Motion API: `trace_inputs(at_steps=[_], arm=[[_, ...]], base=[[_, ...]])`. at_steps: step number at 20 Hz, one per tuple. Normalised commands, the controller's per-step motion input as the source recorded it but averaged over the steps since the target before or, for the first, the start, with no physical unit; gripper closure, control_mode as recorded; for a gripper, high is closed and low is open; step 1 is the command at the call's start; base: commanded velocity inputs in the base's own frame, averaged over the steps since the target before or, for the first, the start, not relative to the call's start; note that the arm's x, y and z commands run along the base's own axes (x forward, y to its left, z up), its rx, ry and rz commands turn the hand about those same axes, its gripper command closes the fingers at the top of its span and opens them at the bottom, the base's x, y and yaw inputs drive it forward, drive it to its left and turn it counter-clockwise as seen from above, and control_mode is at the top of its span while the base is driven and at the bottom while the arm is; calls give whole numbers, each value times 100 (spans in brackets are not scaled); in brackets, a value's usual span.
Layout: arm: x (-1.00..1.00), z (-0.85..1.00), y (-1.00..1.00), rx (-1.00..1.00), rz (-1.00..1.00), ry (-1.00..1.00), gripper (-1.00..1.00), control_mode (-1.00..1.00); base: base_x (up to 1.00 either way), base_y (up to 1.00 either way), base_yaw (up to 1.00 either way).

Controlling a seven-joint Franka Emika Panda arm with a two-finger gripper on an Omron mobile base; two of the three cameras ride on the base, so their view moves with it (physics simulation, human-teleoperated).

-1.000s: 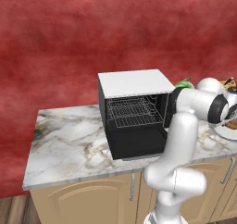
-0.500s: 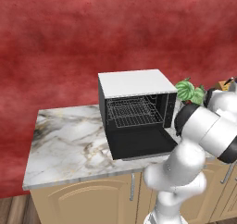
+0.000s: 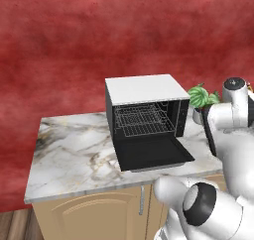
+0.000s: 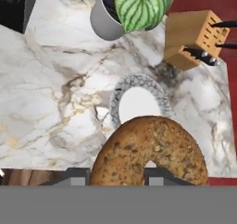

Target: Pick up the bagel from the plate, place it on the toaster oven rack, close the door, and set the timer.

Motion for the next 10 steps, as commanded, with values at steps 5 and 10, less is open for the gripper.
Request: trace_inputs(at_steps=[5, 10], arm=[[-18, 58, 100, -1, 0, 17, 100, -100], [-1, 46, 87, 1, 0, 21, 100, -100]], base=[[0, 0, 0], [0, 0, 0]])
